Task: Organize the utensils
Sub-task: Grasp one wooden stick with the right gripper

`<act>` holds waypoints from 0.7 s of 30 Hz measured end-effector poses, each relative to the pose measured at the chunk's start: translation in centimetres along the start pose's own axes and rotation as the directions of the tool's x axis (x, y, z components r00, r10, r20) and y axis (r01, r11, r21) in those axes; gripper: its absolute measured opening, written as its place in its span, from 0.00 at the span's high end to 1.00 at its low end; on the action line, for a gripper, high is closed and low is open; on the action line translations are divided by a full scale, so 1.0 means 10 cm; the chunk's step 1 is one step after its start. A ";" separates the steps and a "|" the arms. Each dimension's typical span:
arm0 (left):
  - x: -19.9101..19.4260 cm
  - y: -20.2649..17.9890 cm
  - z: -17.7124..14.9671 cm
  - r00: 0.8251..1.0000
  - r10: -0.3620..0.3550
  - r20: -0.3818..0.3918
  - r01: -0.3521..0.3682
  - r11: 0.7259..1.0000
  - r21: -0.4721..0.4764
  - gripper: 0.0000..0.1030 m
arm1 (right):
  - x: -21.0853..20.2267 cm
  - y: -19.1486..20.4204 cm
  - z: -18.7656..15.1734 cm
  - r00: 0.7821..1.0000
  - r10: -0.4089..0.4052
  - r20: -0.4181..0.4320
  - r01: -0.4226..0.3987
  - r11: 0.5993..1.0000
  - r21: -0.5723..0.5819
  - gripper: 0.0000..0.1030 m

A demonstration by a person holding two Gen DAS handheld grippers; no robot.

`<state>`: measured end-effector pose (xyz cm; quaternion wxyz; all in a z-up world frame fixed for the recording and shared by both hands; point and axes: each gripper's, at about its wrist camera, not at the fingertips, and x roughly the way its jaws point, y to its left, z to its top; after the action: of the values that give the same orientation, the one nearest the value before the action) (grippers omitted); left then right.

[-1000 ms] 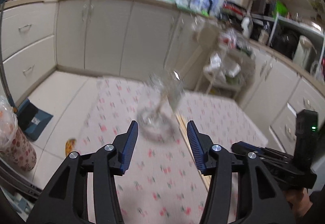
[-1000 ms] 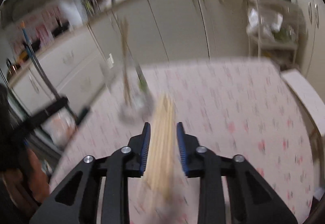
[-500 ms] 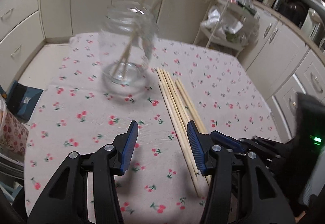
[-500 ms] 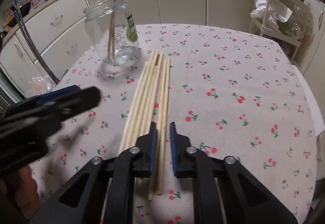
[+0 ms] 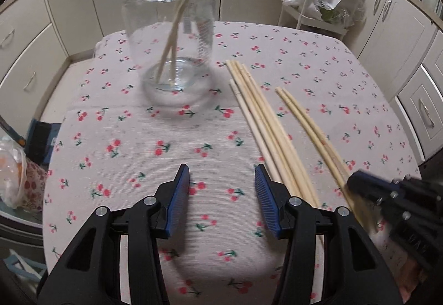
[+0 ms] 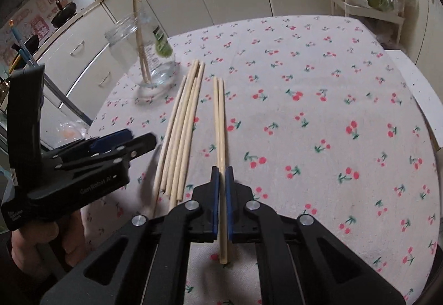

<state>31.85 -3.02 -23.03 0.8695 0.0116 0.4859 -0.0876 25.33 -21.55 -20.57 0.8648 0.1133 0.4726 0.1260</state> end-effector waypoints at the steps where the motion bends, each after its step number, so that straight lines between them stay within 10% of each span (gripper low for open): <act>1: 0.00 0.02 0.02 1.000 -0.004 0.000 0.004 1.000 -0.009 0.54 | 0.01 0.00 0.03 1.000 -0.004 0.005 0.004 1.000 0.003 0.95; 21: 0.13 -0.02 0.22 1.000 0.009 -0.022 -0.008 1.000 0.018 0.60 | 0.06 -0.05 0.17 0.997 -0.069 -0.018 0.068 0.996 -0.054 0.95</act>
<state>34.31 -3.65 -22.93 0.8644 0.0222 0.4946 -0.0880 27.13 -21.93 -20.24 0.8667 0.0725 0.4812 0.1100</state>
